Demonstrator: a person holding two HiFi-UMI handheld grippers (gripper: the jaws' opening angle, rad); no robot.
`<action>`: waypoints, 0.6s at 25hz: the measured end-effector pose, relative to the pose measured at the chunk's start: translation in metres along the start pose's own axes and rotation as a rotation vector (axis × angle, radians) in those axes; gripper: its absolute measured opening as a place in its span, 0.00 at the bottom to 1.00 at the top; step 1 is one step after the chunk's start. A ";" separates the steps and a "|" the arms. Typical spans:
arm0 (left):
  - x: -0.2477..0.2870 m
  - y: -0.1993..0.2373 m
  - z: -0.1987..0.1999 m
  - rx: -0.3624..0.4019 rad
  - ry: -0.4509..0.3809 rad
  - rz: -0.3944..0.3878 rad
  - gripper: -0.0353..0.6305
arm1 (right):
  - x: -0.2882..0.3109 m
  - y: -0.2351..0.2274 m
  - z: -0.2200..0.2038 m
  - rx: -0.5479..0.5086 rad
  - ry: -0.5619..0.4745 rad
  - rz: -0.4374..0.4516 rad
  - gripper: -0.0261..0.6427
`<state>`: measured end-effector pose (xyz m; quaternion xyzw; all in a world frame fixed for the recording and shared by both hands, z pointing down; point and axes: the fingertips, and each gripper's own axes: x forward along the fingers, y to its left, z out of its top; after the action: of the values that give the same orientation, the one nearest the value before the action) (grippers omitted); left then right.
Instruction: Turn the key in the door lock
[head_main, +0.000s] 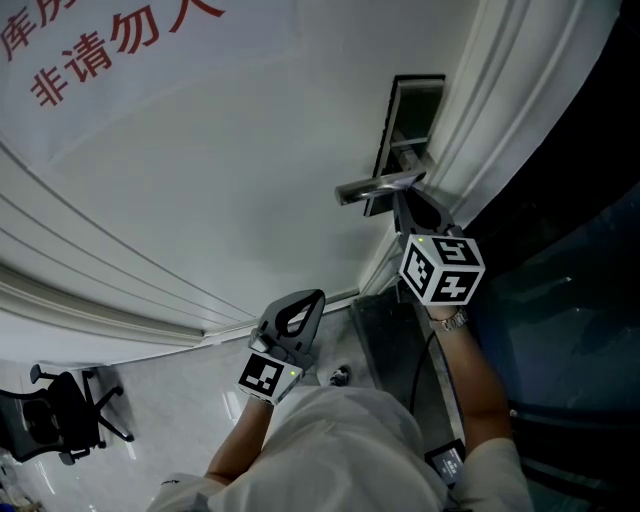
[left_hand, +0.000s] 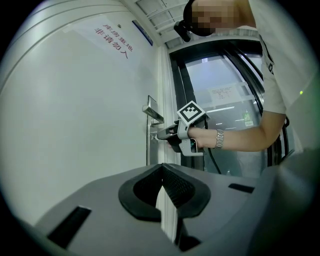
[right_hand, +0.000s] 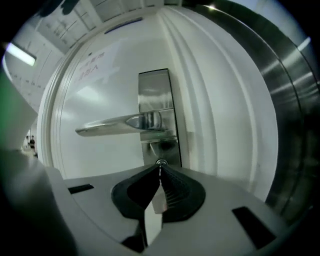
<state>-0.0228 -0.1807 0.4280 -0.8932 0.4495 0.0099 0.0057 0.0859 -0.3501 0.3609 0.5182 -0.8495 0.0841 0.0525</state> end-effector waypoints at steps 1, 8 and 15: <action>0.000 0.000 0.000 0.000 0.000 0.000 0.06 | 0.000 -0.001 0.000 0.050 -0.004 0.014 0.05; -0.002 -0.001 -0.001 0.003 -0.001 -0.001 0.06 | 0.000 -0.008 -0.003 0.418 -0.021 0.080 0.05; -0.006 0.000 0.001 0.005 -0.004 0.007 0.06 | 0.000 -0.010 -0.005 0.775 -0.042 0.154 0.06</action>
<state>-0.0263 -0.1758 0.4276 -0.8916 0.4526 0.0103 0.0089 0.0950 -0.3540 0.3671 0.4362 -0.7919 0.3917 -0.1710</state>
